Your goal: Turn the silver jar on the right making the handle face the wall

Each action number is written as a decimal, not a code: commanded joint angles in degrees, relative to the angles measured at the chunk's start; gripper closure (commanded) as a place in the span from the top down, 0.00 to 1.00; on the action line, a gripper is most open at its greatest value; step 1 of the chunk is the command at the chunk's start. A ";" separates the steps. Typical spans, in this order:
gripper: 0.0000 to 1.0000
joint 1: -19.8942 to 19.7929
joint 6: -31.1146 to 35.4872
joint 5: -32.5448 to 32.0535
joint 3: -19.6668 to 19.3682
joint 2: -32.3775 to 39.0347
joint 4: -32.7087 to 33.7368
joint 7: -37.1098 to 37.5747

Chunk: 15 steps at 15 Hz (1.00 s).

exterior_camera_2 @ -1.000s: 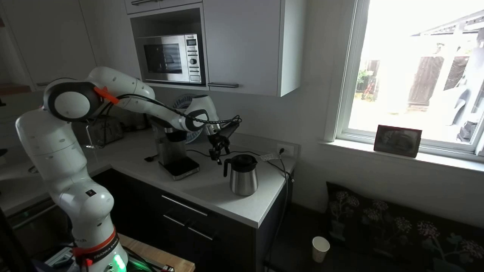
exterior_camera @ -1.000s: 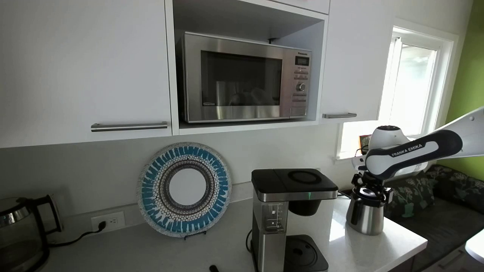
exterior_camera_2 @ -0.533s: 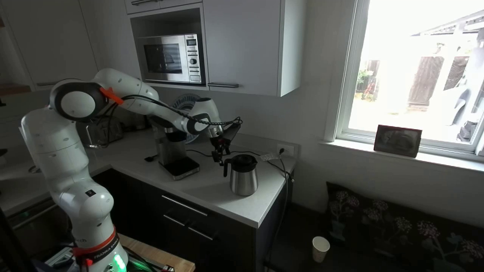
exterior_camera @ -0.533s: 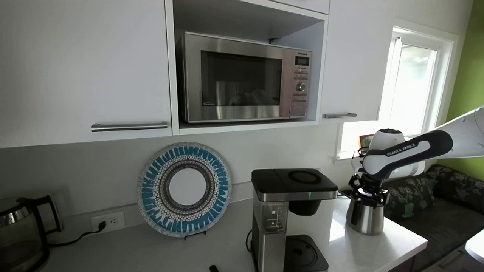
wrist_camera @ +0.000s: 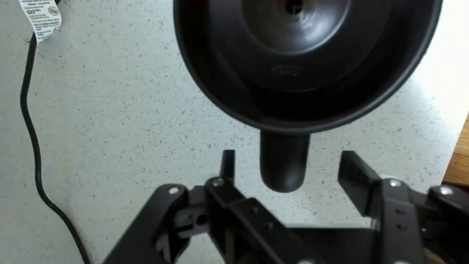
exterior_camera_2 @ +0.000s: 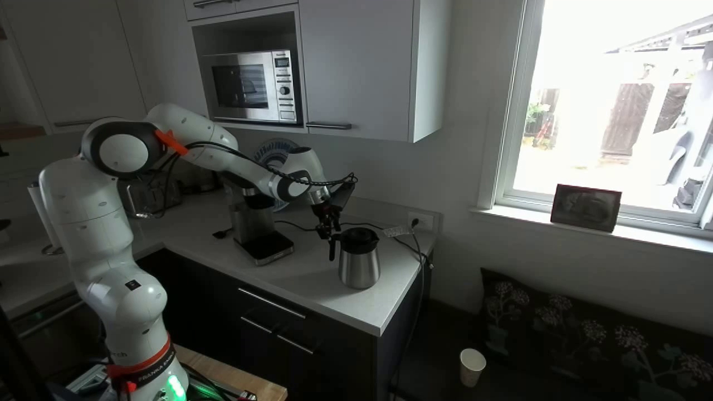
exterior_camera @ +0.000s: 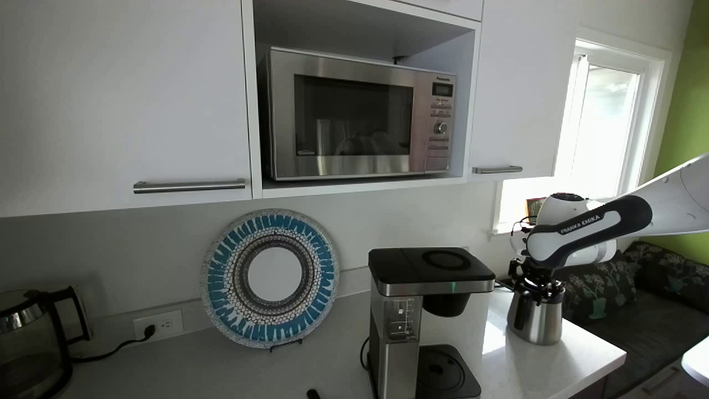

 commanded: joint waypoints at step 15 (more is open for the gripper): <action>0.08 -1.81 -1.27 -10.35 2.40 2.91 3.27 35.25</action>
